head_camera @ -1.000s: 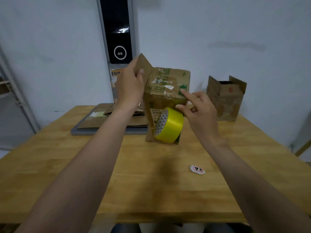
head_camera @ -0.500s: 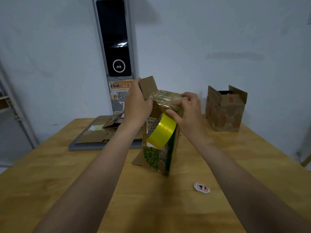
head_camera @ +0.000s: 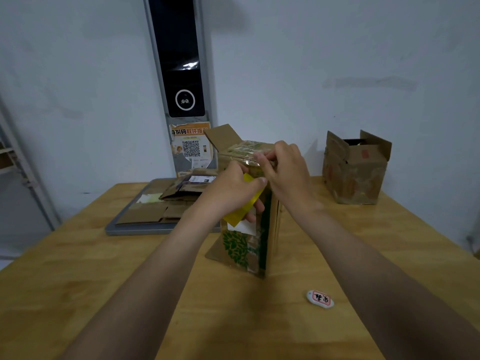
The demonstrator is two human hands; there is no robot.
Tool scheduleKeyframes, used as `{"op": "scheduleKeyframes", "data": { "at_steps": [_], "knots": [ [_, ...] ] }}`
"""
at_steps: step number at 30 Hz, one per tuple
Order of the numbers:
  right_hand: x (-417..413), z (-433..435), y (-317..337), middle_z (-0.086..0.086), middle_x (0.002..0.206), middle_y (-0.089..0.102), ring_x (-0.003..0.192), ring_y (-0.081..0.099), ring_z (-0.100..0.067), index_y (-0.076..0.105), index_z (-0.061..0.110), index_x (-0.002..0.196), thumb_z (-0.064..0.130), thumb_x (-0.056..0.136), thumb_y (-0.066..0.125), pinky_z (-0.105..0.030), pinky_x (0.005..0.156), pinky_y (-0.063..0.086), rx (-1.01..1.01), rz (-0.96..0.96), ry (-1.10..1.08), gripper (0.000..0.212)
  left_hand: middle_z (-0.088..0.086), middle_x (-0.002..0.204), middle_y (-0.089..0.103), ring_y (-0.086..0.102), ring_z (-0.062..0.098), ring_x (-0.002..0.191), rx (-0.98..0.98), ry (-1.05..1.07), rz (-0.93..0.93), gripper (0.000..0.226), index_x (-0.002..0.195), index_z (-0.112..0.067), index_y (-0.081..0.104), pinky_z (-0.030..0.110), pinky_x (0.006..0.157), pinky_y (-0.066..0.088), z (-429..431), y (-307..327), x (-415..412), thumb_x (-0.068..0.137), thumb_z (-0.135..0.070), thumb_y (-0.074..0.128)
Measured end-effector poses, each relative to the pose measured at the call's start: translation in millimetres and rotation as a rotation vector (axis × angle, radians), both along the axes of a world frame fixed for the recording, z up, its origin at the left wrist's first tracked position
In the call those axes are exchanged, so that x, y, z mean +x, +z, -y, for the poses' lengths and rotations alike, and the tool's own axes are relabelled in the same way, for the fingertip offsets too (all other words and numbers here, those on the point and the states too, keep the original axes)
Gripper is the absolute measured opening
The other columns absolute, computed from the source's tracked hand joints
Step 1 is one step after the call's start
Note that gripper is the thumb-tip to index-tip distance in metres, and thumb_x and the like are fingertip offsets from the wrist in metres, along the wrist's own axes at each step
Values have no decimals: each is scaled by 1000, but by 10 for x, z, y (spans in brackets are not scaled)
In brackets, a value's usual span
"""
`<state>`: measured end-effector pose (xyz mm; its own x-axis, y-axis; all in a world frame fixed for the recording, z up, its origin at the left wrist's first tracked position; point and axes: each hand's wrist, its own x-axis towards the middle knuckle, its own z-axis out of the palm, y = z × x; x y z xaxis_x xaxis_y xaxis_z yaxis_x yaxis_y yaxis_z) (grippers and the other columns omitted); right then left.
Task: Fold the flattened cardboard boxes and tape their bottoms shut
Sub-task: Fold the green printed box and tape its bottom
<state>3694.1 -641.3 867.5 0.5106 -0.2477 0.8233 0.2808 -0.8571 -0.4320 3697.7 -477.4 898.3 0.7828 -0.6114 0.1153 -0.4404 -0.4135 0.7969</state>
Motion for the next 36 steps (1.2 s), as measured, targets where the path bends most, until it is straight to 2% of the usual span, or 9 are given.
{"op": "scheduleKeyframes", "data": {
  "at_steps": [3,8,13,20,26,30,33,34,36],
  "knots": [
    [2,6,15,14,82,56,88,48,-12,50,25,81,52,96,61,-40,71,48,2,-32,21,33,0,74,79,75,21,58,15,-27,27,15,100,-32,41,21,44,52,-20,62,42,104,-37,54],
    [-25,21,47,16,78,50,84,48,-13,50,25,80,63,90,58,-36,63,46,-38,-18,-50,40,3,76,79,76,22,60,44,-76,-26,19,106,-29,39,25,49,57,-25,55,76,104,-38,56],
    [18,-50,-114,-2,104,55,98,48,-23,56,11,104,62,93,40,-39,75,43,-183,-37,-134,55,8,75,78,76,25,61,47,-115,-25,21,90,-18,58,24,46,55,-17,100,138,101,-35,54],
    [67,-19,-144,-3,103,56,97,51,-23,59,10,106,56,95,57,-38,74,48,-273,7,-215,47,7,75,79,76,23,61,256,3,-62,37,129,-12,48,33,57,61,-190,-73,408,106,-40,51],
    [42,-67,-132,-7,105,58,98,53,-27,59,8,108,51,98,59,-39,72,49,-341,-2,-256,44,6,72,78,73,21,52,215,31,-21,17,112,-22,60,25,45,53,-146,-72,449,107,-36,50],
    [-82,21,-114,-3,127,57,116,52,-17,50,14,131,55,96,57,-38,88,55,-173,-139,-53,55,5,69,77,70,20,48,172,80,32,28,103,-17,69,22,43,51,-120,-82,403,109,-36,49],
    [-305,95,-285,-5,150,45,138,41,-20,28,18,152,58,97,53,-34,112,39,-101,-178,44,73,4,67,76,69,19,48,144,118,71,28,98,-20,72,22,43,50,-110,-112,369,108,-36,50],
    [-401,135,-383,-6,150,43,139,39,-23,28,17,152,55,99,53,-35,113,36,-125,-184,-11,70,4,67,76,68,18,46,131,128,77,29,96,-19,73,21,42,50,-100,-119,360,108,-34,50],
    [-596,258,-595,-3,133,55,125,47,-26,47,17,139,42,99,58,-36,103,44,-217,-299,-143,48,6,66,76,66,16,42,102,145,76,32,94,-15,74,20,40,49,-79,-137,336,108,-31,51]
  ]
}}
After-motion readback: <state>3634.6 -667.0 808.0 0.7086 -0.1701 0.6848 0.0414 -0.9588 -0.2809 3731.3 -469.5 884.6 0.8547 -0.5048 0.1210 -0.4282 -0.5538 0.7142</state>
